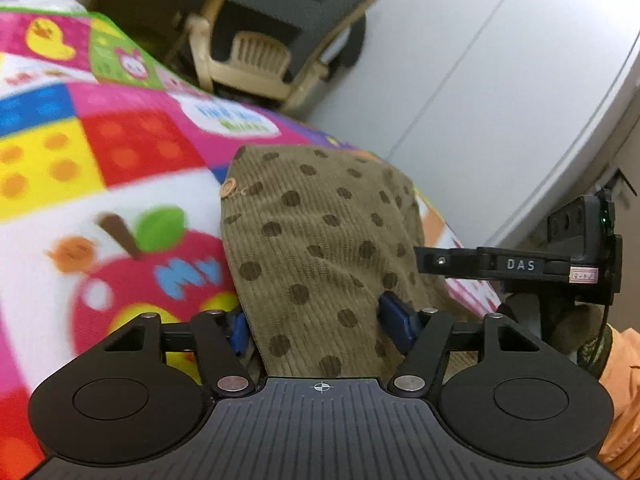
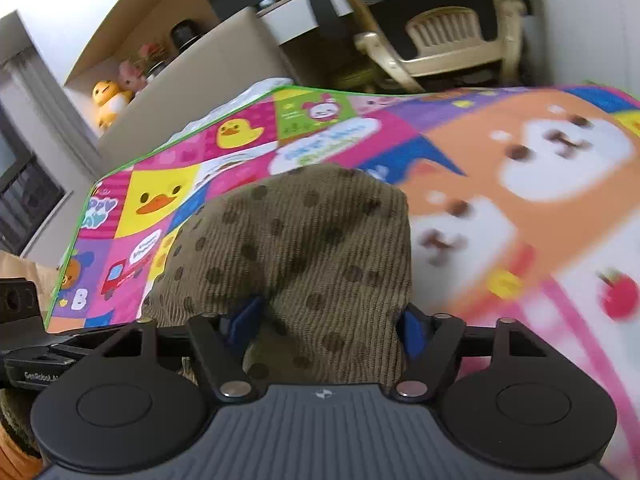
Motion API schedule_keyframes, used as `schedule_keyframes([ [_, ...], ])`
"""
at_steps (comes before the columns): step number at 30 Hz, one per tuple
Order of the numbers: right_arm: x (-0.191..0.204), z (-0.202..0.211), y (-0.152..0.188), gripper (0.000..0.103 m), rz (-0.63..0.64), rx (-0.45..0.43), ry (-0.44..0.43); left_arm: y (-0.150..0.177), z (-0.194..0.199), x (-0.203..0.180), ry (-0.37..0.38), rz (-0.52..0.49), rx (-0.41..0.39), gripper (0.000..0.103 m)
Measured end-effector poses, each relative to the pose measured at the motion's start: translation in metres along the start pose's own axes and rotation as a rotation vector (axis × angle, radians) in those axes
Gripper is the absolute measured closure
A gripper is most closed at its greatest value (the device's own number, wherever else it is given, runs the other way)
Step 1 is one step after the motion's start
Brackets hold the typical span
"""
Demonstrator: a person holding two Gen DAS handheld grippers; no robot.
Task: Fold clothes
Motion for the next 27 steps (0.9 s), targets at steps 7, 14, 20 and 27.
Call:
schedule_keyframes([
  [7, 0.092, -0.097, -0.070, 0.041, 0.180, -0.018, -0.057, -0.053, 0.052, 0.072, -0.159, 0.105, -0.216, 0.035],
  [14, 0.128, -0.154, -0.084, 0.017, 0.285, -0.019, 0.021, -0.066, 0.064, 0.119, -0.241, 0.158, -0.286, 0.023],
  [20, 0.090, -0.123, -0.048, 0.009, 0.304, 0.015, 0.055, -0.042, 0.070, 0.106, -0.277, 0.042, -0.183, 0.018],
  [27, 0.093, -0.088, -0.022, 0.008, 0.428, 0.037, 0.122, -0.020, 0.096, 0.101, -0.356, -0.046, -0.150, 0.014],
])
Point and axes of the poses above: each gripper's, at about its wrist camera, not at the fingertips, and z roughly against the way its jaws point, x to its left, y to its underside, the point moved 5 cm from there along -z, roughly the way its jaws point, and after that the axes turned 14 degrees about z, right-handed, at the moved point
